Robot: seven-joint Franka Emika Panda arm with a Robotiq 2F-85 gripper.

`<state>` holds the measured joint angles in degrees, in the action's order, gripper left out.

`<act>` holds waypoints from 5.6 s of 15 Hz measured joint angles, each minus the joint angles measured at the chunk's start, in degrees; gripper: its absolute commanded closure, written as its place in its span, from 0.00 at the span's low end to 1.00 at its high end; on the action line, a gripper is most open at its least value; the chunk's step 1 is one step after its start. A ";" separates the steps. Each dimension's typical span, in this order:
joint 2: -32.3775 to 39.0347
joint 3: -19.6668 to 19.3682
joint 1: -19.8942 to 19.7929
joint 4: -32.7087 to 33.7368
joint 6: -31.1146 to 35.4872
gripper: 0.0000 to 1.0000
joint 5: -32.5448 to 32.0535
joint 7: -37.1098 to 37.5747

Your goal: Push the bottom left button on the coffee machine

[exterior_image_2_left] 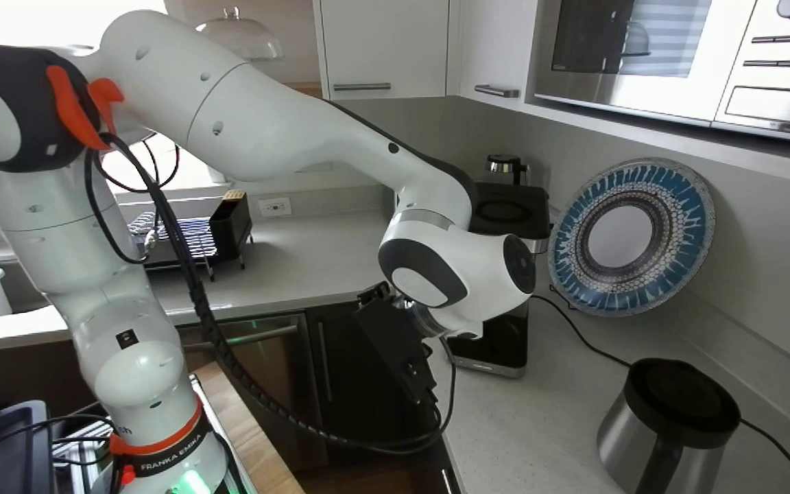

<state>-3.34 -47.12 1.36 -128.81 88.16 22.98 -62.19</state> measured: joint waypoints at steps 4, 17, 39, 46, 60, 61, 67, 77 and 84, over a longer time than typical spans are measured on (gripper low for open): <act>2.03 5.89 -6.51 0.73 0.33 0.00 6.14 0.15; 18.82 21.29 -23.90 9.13 10.14 0.96 21.81 0.10; 26.53 28.97 -27.82 14.91 23.26 1.00 24.81 3.98; 27.20 29.48 -27.89 14.94 24.32 1.00 25.38 5.47; 28.31 30.00 -28.21 15.81 25.36 1.00 26.94 6.09; 28.45 30.04 -28.29 15.94 25.36 1.00 26.99 6.12; 28.98 30.18 -28.36 16.19 25.36 1.00 27.01 6.88; 28.86 30.21 -28.43 16.21 25.36 1.00 26.95 7.65; 27.89 30.09 -28.56 16.42 25.32 1.00 26.42 9.93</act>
<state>24.55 -17.03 -27.20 -112.39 113.48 49.40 -52.26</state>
